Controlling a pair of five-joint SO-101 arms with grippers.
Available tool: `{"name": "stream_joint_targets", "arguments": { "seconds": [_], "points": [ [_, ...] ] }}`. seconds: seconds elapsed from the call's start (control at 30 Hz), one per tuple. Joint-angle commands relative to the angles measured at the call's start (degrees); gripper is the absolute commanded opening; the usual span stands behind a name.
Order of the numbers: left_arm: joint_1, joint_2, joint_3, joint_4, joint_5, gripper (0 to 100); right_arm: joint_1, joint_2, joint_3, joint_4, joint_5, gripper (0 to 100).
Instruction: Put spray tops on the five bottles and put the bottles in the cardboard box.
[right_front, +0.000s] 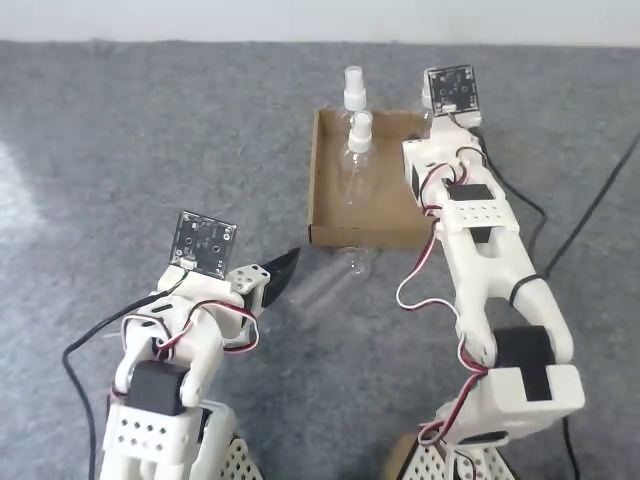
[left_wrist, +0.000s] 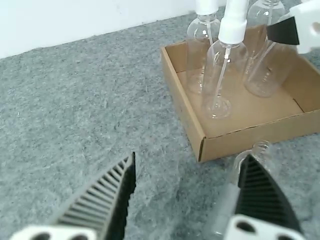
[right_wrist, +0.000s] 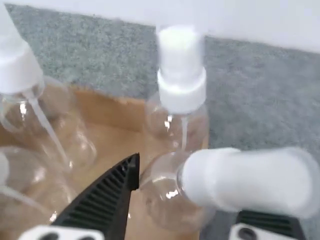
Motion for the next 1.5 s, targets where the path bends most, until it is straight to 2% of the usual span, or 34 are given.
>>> {"name": "stream_joint_targets", "arguments": {
  "seconds": [0.0, 0.6, 0.77, 0.83, 0.93, 1.1, 1.2, 1.47],
  "points": [
    [0.0, -0.6, -0.5, -2.1, -0.4, 30, 0.2, -6.4, -3.6, 2.3, -0.4, 27.5],
    [0.0, -0.6, -0.5, -2.1, -0.4, 30, -0.2, -22.6, -3.8, 13.9, 2.5, 27.5],
    [-0.4, -0.4, -0.7, -2.1, -0.4, 30, -4.7, -30.7, -3.8, 25.1, 2.1, 27.3],
    [-3.7, -0.3, -1.8, -2.3, -0.4, 30, -8.4, -34.2, -3.8, 31.6, 1.8, 27.2],
    [-12.6, -0.1, -5.8, -1.7, -0.8, 30, -15.3, -38.1, -3.5, 41.3, -4.7, 27.0],
    [-23.2, 9.7, -15.7, 1.8, -5.6, 30, -26.9, -37.0, -3.3, 50.1, -22.9, 27.0],
    [-28.0, 21.6, -26.8, 6.3, -6.6, 30, -31.2, -31.3, -3.3, 50.3, -31.5, 27.3],
    [-33.8, 47.2, -51.2, 17.9, -13.9, 30, -34.9, -9.7, -3.4, 42.3, -39.9, 27.4]
  ]
}}
